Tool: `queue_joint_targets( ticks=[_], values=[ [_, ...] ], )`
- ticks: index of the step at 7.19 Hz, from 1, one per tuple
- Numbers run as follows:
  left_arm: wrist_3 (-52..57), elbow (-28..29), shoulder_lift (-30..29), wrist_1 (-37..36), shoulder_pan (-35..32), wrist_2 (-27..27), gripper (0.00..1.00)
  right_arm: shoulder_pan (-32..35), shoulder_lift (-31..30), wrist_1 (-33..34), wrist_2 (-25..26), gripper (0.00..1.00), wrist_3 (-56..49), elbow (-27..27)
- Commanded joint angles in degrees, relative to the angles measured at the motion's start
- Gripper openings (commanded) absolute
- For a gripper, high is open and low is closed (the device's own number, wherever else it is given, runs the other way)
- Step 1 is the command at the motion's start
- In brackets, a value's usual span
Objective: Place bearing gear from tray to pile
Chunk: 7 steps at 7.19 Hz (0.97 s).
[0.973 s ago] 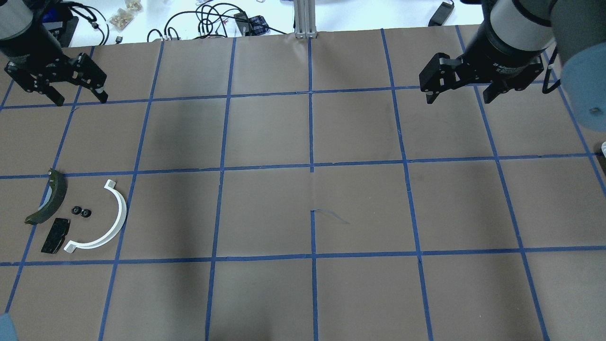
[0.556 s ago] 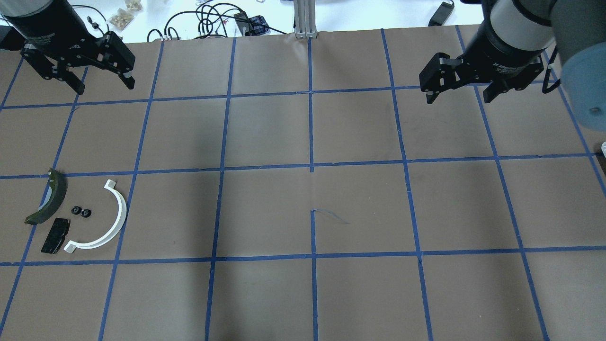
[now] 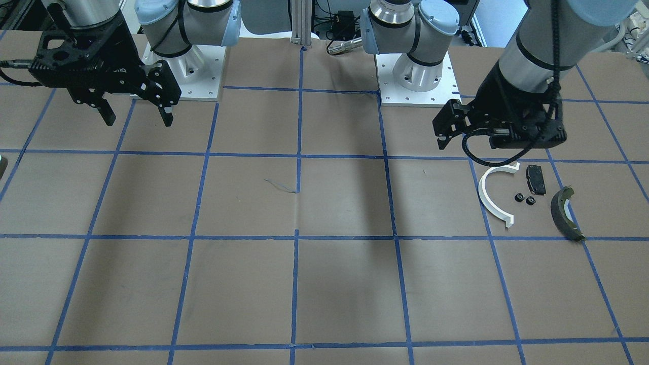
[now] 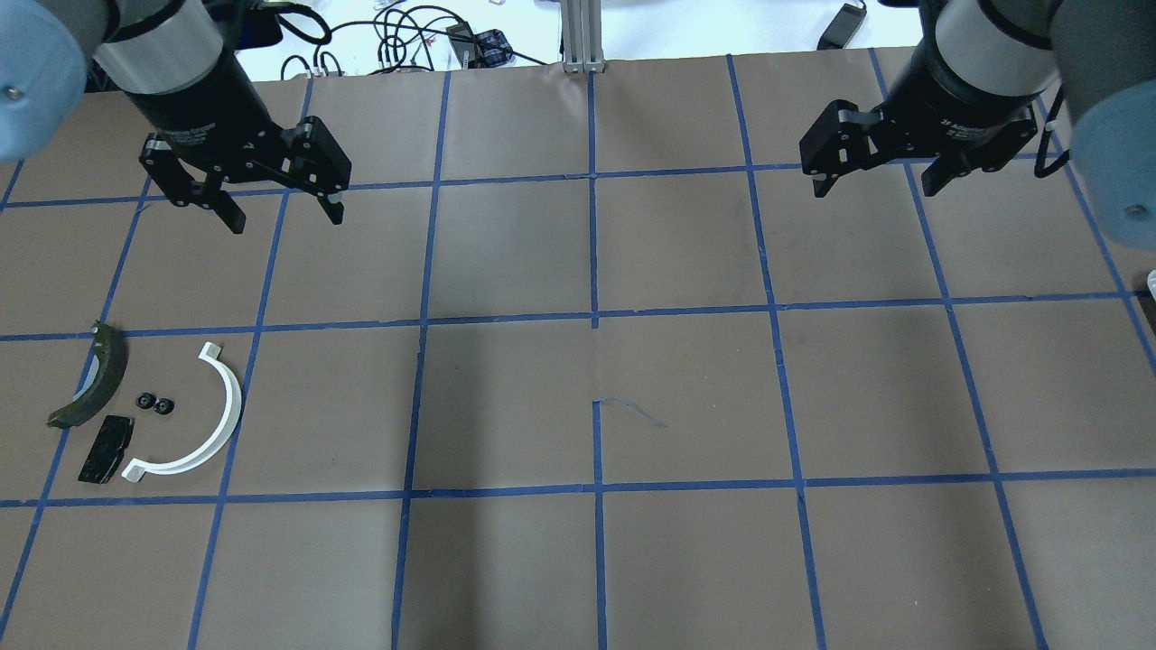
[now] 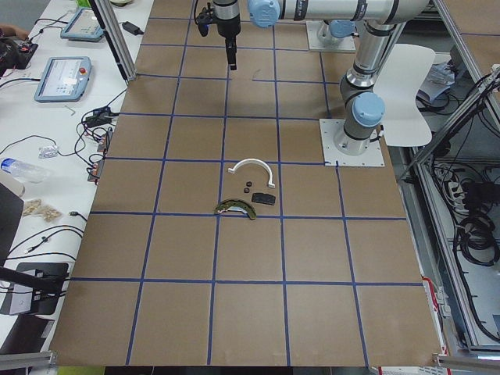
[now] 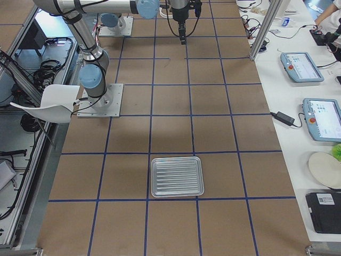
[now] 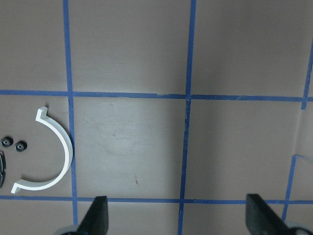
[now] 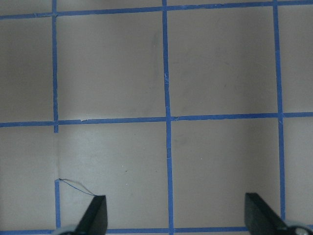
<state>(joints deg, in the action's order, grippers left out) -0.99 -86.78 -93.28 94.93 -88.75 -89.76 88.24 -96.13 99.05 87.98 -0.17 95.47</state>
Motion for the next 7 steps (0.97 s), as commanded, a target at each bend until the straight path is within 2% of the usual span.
queue_joint_targets(
  ticks=[1,7],
  values=[
    [-0.69,-2.25,1.07,-1.14,-2.66,-0.15,1.00,0.00,0.06,-0.09,0.00,1.00,0.00,0.07],
    [1.16,-2.96,2.31,-2.38,-2.13,-0.33,1.00,0.00,0.06,0.00,0.00,1.00,0.00,0.07]
  ],
)
